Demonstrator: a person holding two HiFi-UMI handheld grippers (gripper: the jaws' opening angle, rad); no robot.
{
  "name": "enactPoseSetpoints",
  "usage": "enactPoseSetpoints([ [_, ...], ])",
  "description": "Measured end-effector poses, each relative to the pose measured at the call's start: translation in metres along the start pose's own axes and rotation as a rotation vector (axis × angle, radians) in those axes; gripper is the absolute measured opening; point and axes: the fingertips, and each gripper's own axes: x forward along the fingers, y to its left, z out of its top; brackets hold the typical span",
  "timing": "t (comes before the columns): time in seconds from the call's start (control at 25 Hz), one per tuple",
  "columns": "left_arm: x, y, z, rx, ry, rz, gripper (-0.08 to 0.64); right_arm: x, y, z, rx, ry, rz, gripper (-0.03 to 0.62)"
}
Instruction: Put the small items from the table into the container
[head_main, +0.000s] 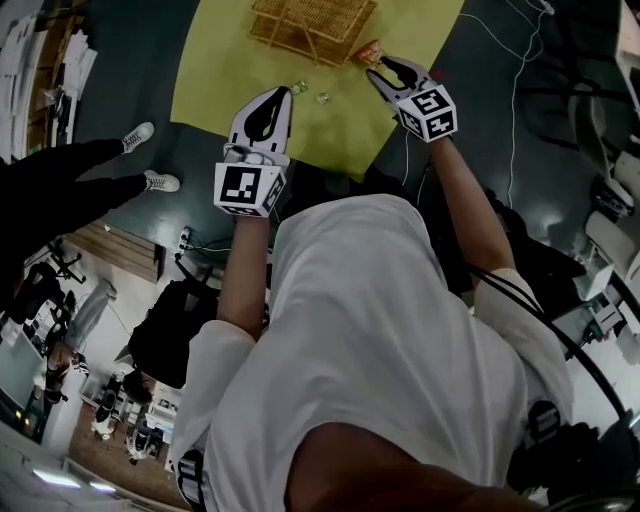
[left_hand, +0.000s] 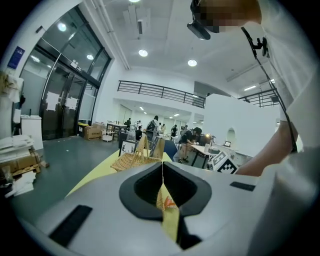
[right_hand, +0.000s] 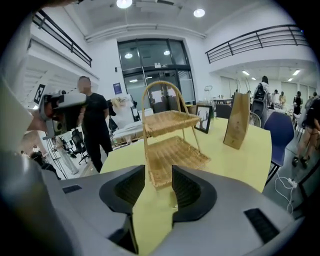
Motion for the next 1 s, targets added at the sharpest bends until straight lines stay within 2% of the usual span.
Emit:
enactPoseSetpoints([
  [0.2,-0.006,0.001,-0.021,-0.016,0.036,0.027,0.009,0.046,-0.019,-0.054,0.0,0.142,0.004,0.193],
  [0.32,-0.01,0.0,-0.032,-0.022,0.053,0.047,0.009,0.066,-0.033,-0.085,-0.047,0.231,-0.018,0.228],
  [0.48,-0.02,0.0,-0.034,-0.039,0.074,0.065,0.009,0.072,-0.047,-0.095,-0.133,0.322,-0.083,0.245],
  [0.68,-0.031,0.009,-0.051,-0.061,0.091,0.086,0.009,0.09,-0.056,-0.121,-0.168,0.423,-0.115,0.244],
  [0.76,-0.033,0.009,-0.051,-0.068,0.089,0.091,0.009,0.088,-0.058,-0.126,-0.181,0.449,-0.133,0.205],
  [0.92,-0.037,0.012,-0.051,-0.078,0.086,0.104,0.008,0.085,-0.06,-0.124,-0.219,0.461,-0.16,0.042],
  [1.0,-0.039,0.013,-0.052,-0.081,0.086,0.108,0.009,0.085,-0.059,-0.124,-0.235,0.466,-0.159,0.028],
])
